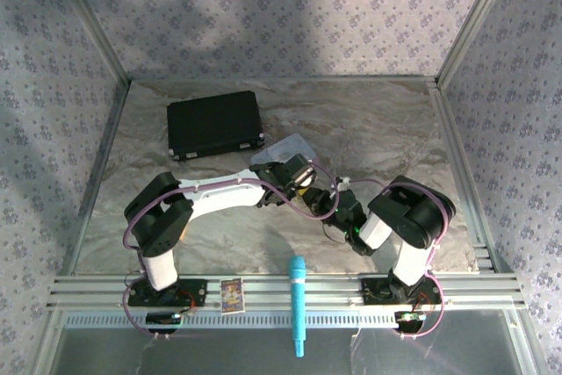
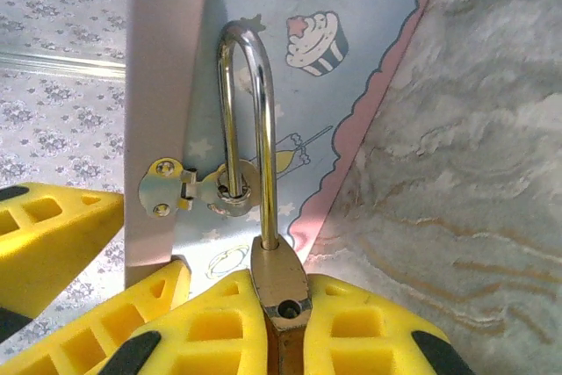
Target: Unlock a padlock with a key
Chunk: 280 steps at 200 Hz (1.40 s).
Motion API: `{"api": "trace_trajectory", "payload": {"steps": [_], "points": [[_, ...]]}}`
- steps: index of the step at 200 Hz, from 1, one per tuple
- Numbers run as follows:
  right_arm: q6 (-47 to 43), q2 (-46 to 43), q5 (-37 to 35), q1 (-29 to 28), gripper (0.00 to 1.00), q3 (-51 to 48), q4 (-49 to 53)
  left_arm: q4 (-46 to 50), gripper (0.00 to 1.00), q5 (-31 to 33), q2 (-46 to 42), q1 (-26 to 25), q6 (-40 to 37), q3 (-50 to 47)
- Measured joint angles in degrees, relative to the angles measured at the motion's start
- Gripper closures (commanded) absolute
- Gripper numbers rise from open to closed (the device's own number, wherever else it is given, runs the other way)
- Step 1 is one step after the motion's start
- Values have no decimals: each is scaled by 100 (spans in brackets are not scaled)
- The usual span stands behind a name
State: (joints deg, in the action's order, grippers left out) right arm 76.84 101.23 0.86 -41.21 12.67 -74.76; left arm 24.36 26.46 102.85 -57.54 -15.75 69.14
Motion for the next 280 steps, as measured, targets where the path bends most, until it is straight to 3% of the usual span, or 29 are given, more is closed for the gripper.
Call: {"api": "trace_trajectory", "payload": {"steps": [85,141,178,231,261,280], "points": [[22,109,380,247,100,-68,-234,-85,61,22,-11,-37,83,-50],[492,297,-22,22,100,188,105,-114,62,59,-42,-66,127,-92],[651,787,26,90,100,173,-610,-146,62,63,-44,-76,129,-107],[632,262,37,177,100,37,-238,-260,68,103,-44,-109,175,-149],[702,68,-549,195,100,35,85,-234,69,127,-42,-125,234,-146],[739,105,-785,-105,100,79,243,-234,69,125,-42,-125,271,-146]]}}
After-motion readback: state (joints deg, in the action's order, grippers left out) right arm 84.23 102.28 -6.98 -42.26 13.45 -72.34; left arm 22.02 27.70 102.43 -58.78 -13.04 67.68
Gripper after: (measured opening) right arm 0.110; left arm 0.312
